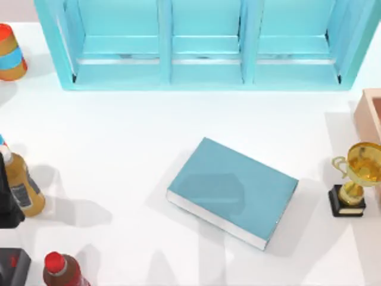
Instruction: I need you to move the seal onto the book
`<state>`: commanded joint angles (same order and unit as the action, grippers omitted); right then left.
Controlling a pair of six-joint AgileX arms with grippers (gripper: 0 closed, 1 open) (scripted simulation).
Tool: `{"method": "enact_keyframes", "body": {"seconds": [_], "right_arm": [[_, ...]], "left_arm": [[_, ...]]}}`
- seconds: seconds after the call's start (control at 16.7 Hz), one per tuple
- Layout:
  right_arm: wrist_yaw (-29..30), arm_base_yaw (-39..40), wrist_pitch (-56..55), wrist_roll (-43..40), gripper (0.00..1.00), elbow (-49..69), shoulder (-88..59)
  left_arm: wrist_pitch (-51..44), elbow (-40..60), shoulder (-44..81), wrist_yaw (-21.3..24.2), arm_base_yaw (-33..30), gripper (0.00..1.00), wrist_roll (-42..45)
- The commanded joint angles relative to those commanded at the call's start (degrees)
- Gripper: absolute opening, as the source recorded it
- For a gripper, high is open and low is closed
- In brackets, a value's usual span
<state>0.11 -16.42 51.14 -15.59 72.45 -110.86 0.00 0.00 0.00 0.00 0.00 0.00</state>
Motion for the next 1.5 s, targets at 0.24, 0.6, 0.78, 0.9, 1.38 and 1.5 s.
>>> {"method": "enact_keyframes", "body": {"seconds": [0.24,0.6,0.78,0.9,1.38,1.5], "right_arm": [[0.00,0.00,0.00,0.00,0.00,0.00,0.00],[0.01,1.01,2.01,1.33,0.00,1.78,0.92],[-0.15,4.49,7.90,5.41,0.00,7.12,2.77],[-0.30,8.07,13.02,9.07,0.00,11.45,3.90],[0.07,23.35,31.23,23.33,0.00,25.15,6.29],[0.22,24.67,32.73,24.62,0.00,26.29,6.49]], "left_arm": [[0.00,0.00,0.00,0.00,0.00,1.00,0.00],[0.00,0.00,0.00,0.00,0.00,1.00,0.00],[0.00,0.00,0.00,0.00,0.00,1.00,0.00],[0.00,0.00,0.00,0.00,0.00,1.00,0.00],[0.00,0.00,0.00,0.00,0.00,1.00,0.00],[0.00,0.00,0.00,0.00,0.00,1.00,0.00]]}}
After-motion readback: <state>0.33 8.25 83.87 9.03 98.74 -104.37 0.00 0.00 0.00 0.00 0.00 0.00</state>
